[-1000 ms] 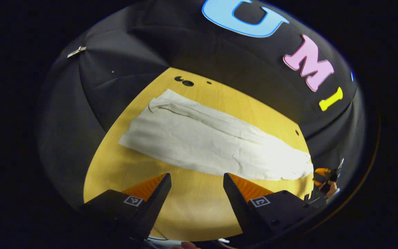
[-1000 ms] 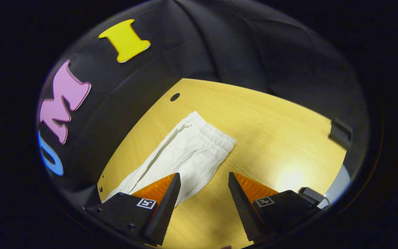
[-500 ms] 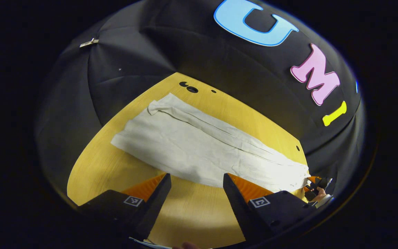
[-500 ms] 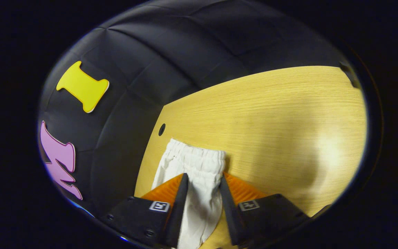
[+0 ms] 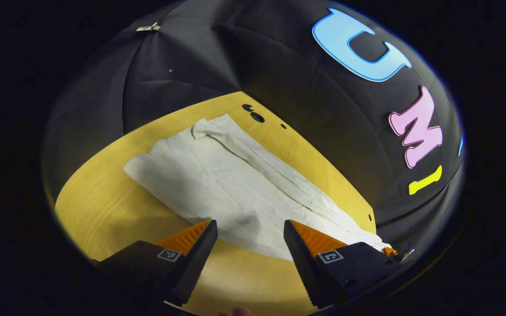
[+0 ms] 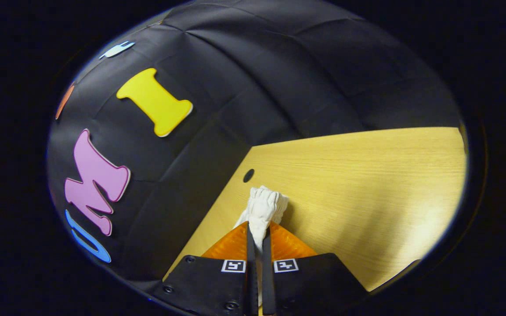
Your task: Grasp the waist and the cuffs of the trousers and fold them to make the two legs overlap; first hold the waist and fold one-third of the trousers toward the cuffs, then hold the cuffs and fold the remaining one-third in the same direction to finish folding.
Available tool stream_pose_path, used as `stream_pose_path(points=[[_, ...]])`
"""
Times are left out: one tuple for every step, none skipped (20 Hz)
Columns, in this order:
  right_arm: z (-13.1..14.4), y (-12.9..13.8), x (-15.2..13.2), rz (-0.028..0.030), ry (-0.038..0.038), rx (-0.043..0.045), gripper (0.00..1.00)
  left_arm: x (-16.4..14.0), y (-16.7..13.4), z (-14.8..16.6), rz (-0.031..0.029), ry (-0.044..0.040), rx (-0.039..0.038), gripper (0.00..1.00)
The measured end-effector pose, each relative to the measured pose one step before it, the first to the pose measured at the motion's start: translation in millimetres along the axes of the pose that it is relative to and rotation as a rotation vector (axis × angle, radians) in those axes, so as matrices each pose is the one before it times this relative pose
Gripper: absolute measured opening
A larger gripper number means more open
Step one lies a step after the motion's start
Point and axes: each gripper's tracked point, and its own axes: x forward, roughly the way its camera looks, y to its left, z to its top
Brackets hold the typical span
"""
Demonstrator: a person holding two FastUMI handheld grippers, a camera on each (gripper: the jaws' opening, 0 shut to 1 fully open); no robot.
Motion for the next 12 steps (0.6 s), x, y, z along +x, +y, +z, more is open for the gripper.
stream_pose_path(points=[[2.34, 19.96, -2.50, 0.03377, -0.01642, -0.02347, 0.08, -0.15, 0.40, -1.03, -0.01274, 0.00015, -0.02028, 0.96], [0.83, 18.72, -5.61, 0.03067, -0.00874, -0.01940, 0.08, -1.88, -0.32, -1.56, -0.01307, -0.00084, -0.02649, 0.96], [0.70, 19.23, -3.83, 0.02656, -0.00761, -0.01695, 0.08, -1.15, 1.55, 1.53, -0.01003, -0.00852, -0.02936, 0.96], [-0.89, 20.37, -1.39, 0.02929, -0.00590, -0.01074, 0.08, -0.87, 4.83, 2.17, -0.00920, -0.00953, -0.03081, 0.97], [-1.10, 19.60, -2.71, 0.02711, -0.00766, -0.01727, 0.08, -0.65, 4.97, 2.96, -0.00403, -0.00968, -0.03228, 0.96], [-3.71, 23.15, -2.50, 0.02929, 0.00302, -0.02117, 0.08, 1.22, 4.65, 2.34, -0.00573, -0.00953, -0.03445, 0.96], [-4.46, 23.79, -1.83, 0.02987, 0.00277, -0.02466, 0.08, 0.69, 4.03, 3.37, -0.00870, -0.00747, -0.03415, 0.96], [-3.59, 24.53, 0.50, 0.03268, 0.00211, -0.03381, 0.08, 0.19, 4.09, 0.85, -0.00718, -0.00282, -0.03048, 0.96], [-6.32, 23.31, 0.44, 0.03588, 0.01106, -0.03385, 0.08, 0.16, 2.82, 2.61, -0.00692, -0.00247, -0.02539, 0.97], [-8.01, 23.36, -1.42, 0.03564, 0.01054, -0.03534, 0.08, 2.14, 1.71, 2.82, -0.00756, -0.00734, -0.01912, 0.97], [-8.27, 21.64, -0.84, 0.03486, 0.00975, -0.03191, 0.08, 1.22, 1.35, 5.03, -0.01026, -0.00946, -0.01506, 0.97], [-9.85, 20.94, 2.61, 0.03274, 0.01542, -0.03086, 0.08, 1.17, 1.56, 2.70, -0.00608, -0.00907, -0.00962, 0.97]])
